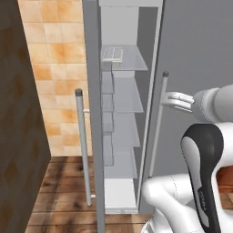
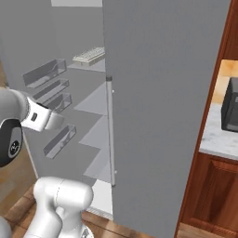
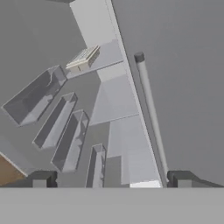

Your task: The ice cube tray has been filled with water. Take the tray and place it in the freezer to make ice. Close the freezer door after placing the tray.

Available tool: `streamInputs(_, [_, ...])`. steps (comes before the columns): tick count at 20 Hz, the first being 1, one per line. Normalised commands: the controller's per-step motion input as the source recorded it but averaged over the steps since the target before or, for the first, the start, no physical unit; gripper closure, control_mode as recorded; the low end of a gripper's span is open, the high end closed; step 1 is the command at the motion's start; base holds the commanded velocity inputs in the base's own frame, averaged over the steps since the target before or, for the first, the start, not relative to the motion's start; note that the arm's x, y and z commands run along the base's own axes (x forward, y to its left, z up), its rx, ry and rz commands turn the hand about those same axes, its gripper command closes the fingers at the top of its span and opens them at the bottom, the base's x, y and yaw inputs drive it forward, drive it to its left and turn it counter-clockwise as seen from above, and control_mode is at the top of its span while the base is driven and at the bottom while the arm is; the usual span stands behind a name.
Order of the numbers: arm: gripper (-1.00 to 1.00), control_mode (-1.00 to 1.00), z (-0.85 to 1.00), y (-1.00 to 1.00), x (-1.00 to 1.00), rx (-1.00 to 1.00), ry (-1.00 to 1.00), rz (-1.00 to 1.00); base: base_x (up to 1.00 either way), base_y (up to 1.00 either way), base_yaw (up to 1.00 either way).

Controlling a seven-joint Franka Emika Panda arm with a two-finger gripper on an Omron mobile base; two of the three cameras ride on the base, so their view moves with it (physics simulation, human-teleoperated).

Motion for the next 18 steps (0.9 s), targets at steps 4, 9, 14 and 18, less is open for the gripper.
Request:
streamInputs(4, [-1.0,1.0,0.0,0.0,0.0,0.0,0.0,0.0,-0.71,0.01,-0.05])
streamInputs(9, [-1.0,1.0,0.0,0.0,0.0,0.0,0.0,0.0,-0.56,0.11,-0.05])
streamInputs(14, [-1.0,-1.0,0.0,0.03,-0.1,0.0,0.0,-0.01,-0.39,0.08,-0.04])
streamInputs(18, [-1.0,-1.0,0.03,0.25,-0.37,-0.05,-0.07,-0.01,0.0,0.0,0.0])
